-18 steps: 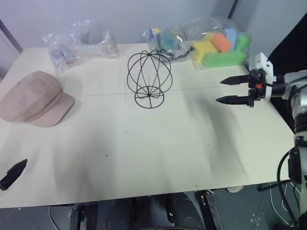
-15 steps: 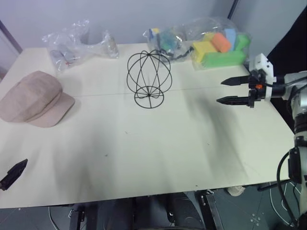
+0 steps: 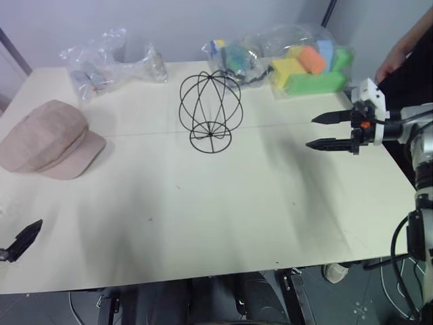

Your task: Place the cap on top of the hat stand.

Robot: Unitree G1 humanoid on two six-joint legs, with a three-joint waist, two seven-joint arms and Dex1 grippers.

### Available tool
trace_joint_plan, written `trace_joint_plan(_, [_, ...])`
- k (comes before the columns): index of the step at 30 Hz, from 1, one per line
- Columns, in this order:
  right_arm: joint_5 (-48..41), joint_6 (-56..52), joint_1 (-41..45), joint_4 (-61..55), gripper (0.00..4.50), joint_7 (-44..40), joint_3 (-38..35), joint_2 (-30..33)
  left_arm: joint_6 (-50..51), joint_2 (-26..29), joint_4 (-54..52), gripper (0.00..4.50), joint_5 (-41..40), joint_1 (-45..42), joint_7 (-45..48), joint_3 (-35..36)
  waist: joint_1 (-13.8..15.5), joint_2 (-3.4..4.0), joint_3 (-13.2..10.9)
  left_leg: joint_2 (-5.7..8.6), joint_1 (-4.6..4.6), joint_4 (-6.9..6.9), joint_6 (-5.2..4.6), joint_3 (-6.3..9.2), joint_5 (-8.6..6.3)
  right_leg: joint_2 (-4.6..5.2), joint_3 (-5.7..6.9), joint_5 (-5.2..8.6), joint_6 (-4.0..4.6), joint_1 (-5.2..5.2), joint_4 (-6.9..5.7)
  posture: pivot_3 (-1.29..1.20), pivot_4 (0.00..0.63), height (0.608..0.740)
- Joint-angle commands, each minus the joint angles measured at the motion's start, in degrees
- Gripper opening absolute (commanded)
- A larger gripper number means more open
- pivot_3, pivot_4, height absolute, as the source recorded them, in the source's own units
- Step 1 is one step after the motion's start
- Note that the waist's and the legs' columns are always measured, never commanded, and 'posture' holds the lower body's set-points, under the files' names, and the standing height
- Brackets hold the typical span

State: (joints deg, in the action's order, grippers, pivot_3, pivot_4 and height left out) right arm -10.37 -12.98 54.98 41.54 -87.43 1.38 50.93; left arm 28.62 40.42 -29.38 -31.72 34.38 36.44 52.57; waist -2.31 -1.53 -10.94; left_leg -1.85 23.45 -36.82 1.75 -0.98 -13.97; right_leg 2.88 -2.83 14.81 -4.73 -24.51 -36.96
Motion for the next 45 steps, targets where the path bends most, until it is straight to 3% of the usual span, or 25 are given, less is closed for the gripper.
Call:
trace_joint_plan(1, [-4.2,-3.9,-2.8,-10.7,4.48,-1.6,-3.0,2.5,3.5,3.7,-7.7,4.5,8.7,-3.8,-8.1,-7.9,0.1,0.0,0.0,0.01,0.0,-0.01,0.0,0.01,0.0,0.0,0.0,0.0,-0.01,0.01,-0.01,0.0,0.15,0.74])
trace_joint_plan(6, [-18.4,-22.2,-10.5,-36.5,4.48,-2.6,-8.3,6.0,16.6,11.0,-9.4,4.5,27.5,-19.0,-24.6,-29.7,0.4,0.18,-0.1,0.01,-0.01,-0.05,-0.01,0.06,0.0,-0.08,-0.05,-0.08,-0.19,0.02,-0.14,0.0,0.15,0.74])
trace_joint_plan(13, [-35.2,-39.1,-13.0,-57.1,4.48,6.3,-15.2,6.4,22.5,8.0,4.6,4.5,43.6,-41.3,-32.8,-55.4,0.1,0.14,-0.1,-0.03,-0.03,-0.05,-0.05,0.16,-0.03,-0.21,-0.04,-0.18,-0.35,0.03,-0.18,0.0,0.15,0.74])
trace_joint_plan(18, [-43.4,-44.6,-11.9,-61.8,4.48,13.3,-19.0,6.5,19.2,3.9,23.5,4.5,47.9,-51.0,-35.1,-59.6,0.1,0.06,-0.1,-0.02,0.0,-0.13,-0.17,0.19,-0.09,-0.21,-0.03,-0.2,-0.39,0.04,-0.18,0.0,0.15,0.74])
trace_joint_plan(30, [-51.3,-45.9,-16.3,-66.3,4.48,23.6,-23.2,7.7,5.3,-2.4,57.0,4.5,50.2,-68.2,-39.6,-59.1,1.7,0.06,0.0,-0.01,0.0,-0.29,-0.18,0.22,-0.09,-0.19,-0.01,-0.31,-0.57,0.1,-0.24,0.0,0.15,0.74])
trace_joint_plan(33, [-51.7,-45.5,-16.7,-66.5,4.5,24.7,-23.0,8.0,3.4,-2.3,59.9,3.68,50.1,-69.7,-39.7,-58.6,1.5,0.06,0.0,-0.01,0.01,-0.28,-0.18,0.22,-0.09,-0.19,-0.01,-0.32,-0.6,0.1,-0.24,0.0,0.15,0.74])
trace_joint_plan(40, [-53.3,-44.8,-16.1,-65.8,4.5,26.3,-23.1,8.7,2.8,-2.4,60.3,0.08,50.5,-69.7,-40.0,-57.5,1.6,0.06,0.0,-0.01,0.02,-0.28,-0.2,0.22,-0.1,-0.17,-0.01,-0.34,-0.63,0.09,-0.25,0.0,0.15,0.74])
trace_joint_plan(45, [-53.9,-45.9,-15.8,-64.3,4.5,27.8,-22.5,10.0,2.5,-1.5,57.7,0.03,51.3,-70.1,-39.8,-56.5,1.7,0.06,0.0,0.0,0.03,-0.29,-0.2,0.21,-0.1,-0.15,-0.01,-0.35,-0.64,0.11,-0.24,0.0,0.15,0.74])
